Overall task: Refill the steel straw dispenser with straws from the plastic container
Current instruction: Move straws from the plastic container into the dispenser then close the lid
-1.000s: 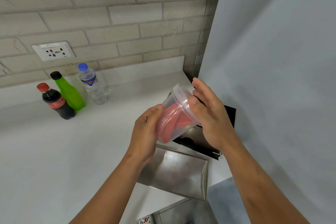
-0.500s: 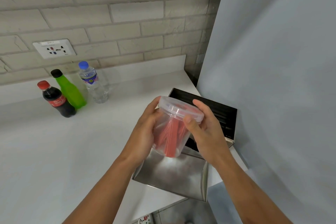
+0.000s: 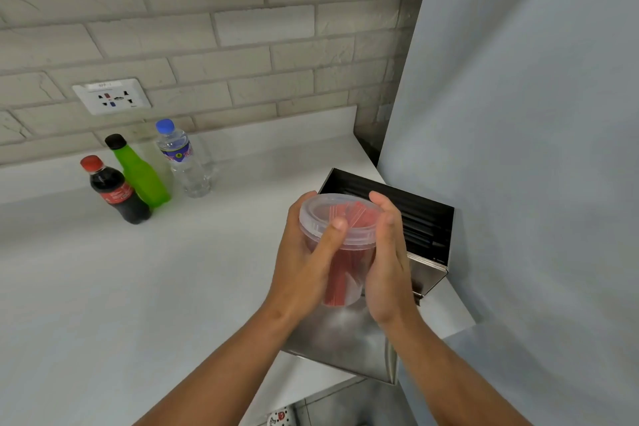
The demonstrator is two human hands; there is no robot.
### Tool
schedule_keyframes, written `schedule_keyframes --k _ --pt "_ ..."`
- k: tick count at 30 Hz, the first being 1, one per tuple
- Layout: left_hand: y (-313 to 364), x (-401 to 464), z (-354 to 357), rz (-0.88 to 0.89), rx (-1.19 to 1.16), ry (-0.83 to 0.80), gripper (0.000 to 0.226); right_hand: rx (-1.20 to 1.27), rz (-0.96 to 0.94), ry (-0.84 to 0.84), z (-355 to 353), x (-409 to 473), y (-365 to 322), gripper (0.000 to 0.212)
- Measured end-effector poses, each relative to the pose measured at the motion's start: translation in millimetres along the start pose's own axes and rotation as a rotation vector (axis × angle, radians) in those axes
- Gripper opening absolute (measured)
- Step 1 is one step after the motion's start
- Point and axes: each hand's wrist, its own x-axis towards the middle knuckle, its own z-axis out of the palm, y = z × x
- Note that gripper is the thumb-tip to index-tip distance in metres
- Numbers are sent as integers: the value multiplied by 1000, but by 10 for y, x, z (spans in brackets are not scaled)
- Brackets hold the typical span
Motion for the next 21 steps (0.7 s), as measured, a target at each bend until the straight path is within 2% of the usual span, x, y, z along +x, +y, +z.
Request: schedule_keyframes --k 5,10,11,14,16,19,21 --pt "-46 -80 105 54 16 88 34 -3 -58 94 105 -103 64 33" --pt "-20 -59 101 119 34 124 45 -15 -179 124 146 -159 11 24" --pt "-7 -46 92 135 49 124 43 -19 -197 121 158 -165 -6 26" --pt "6 5 12 134 53 114 43 -22 -156 75 114 -142 -67 55" --pt "-14 55 -70 105 36 60 46 -44 -133 -18 -4 -83 -107 67" --pt "-10 96 -153 69 23 -51 58 -110 -45 -191 -173 -21 -187 100" --pt "3 102 -188 38 18 -104 62 -174 -26 -261 -241 -10 -224 101"
